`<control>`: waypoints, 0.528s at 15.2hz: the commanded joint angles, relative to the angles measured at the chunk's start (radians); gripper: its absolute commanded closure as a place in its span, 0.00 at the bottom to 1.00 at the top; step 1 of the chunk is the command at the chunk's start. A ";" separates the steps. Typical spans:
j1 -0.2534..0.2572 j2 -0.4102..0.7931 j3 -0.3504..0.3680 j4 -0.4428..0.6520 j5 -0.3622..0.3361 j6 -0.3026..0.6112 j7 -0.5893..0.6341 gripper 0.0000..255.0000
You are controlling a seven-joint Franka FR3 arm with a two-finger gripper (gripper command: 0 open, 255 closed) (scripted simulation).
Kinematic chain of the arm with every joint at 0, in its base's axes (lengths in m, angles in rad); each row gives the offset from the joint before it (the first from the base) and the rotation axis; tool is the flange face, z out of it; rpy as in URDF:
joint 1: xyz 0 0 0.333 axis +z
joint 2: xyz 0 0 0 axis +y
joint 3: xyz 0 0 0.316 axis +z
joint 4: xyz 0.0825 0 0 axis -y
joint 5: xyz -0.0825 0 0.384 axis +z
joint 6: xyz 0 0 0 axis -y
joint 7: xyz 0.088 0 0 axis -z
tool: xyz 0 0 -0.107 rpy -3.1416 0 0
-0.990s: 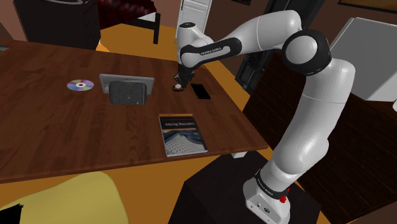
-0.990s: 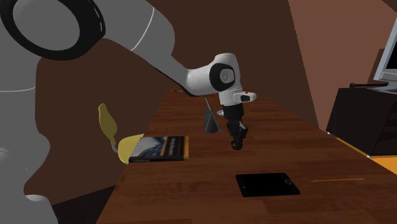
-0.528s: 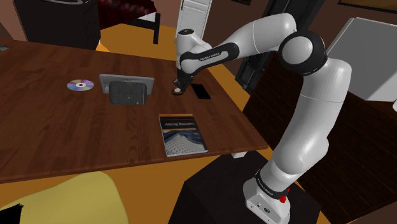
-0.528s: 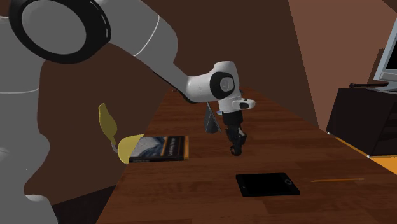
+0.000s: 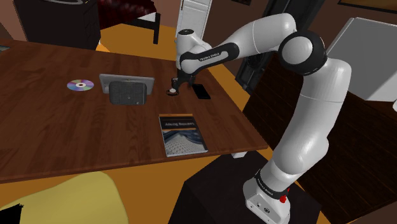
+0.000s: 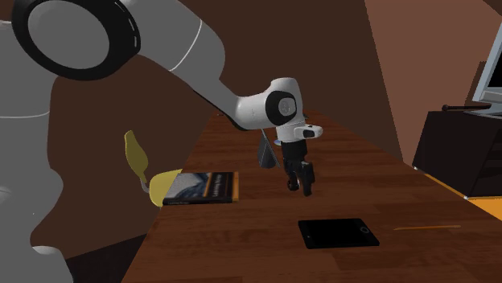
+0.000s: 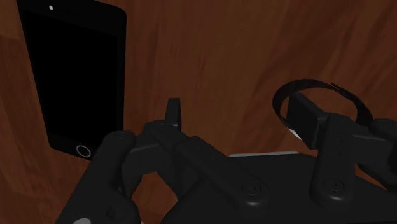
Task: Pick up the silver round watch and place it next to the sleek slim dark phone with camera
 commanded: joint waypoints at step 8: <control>0.008 -0.061 0.021 0.040 0.039 -0.099 -0.024 0.00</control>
